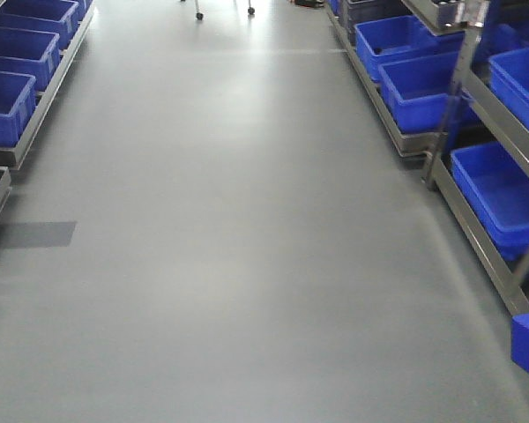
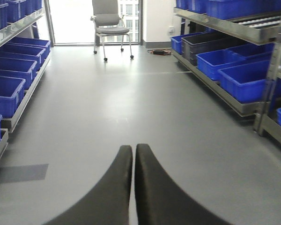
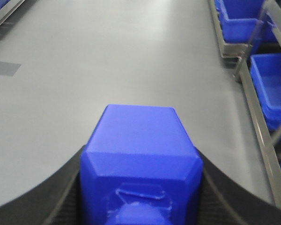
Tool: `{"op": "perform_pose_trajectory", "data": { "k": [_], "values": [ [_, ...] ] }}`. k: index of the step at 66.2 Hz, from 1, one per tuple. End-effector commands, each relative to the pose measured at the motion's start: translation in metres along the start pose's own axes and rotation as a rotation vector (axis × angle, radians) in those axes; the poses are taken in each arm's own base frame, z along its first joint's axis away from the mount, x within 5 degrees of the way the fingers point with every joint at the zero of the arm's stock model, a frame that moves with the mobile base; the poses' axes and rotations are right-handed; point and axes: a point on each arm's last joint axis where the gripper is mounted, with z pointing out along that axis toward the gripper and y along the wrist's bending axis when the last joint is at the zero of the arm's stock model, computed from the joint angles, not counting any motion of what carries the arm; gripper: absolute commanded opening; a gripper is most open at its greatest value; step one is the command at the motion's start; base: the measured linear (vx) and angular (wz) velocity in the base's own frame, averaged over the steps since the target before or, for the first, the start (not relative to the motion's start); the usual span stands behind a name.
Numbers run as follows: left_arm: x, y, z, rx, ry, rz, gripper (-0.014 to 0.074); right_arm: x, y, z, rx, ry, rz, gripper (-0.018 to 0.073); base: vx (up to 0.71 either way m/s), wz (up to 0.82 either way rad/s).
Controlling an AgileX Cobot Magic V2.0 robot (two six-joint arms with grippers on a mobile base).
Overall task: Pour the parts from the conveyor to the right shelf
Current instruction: 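Drive toward the shelves of blue bins carrying the block, then turn and approach the shelf, stopping over an empty blue bin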
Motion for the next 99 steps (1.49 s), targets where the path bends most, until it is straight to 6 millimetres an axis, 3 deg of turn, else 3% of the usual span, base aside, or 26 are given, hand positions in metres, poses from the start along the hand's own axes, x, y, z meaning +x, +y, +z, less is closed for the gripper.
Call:
{"op": "perform_pose_trajectory", "data": {
  "k": [1, 60, 99],
  "values": [
    [-0.0136, -0.0008, -0.0028, 0.011, -0.103, -0.016, -0.0006, -0.0154, -0.0008, -0.0036, 0.002, -0.094, -0.006, -0.0002, 0.75, 0.17],
    [-0.0136, -0.0008, -0.0028, 0.011, -0.103, -0.016, -0.0006, -0.0154, -0.0008, -0.0036, 0.003, -0.094, -0.005, -0.0002, 0.67, 0.01],
    [-0.0136, -0.0008, -0.0028, 0.011, -0.103, -0.016, -0.0006, -0.0154, -0.0008, -0.0036, 0.003, -0.094, -0.006, -0.0002, 0.41, 0.86]
  ]
}}
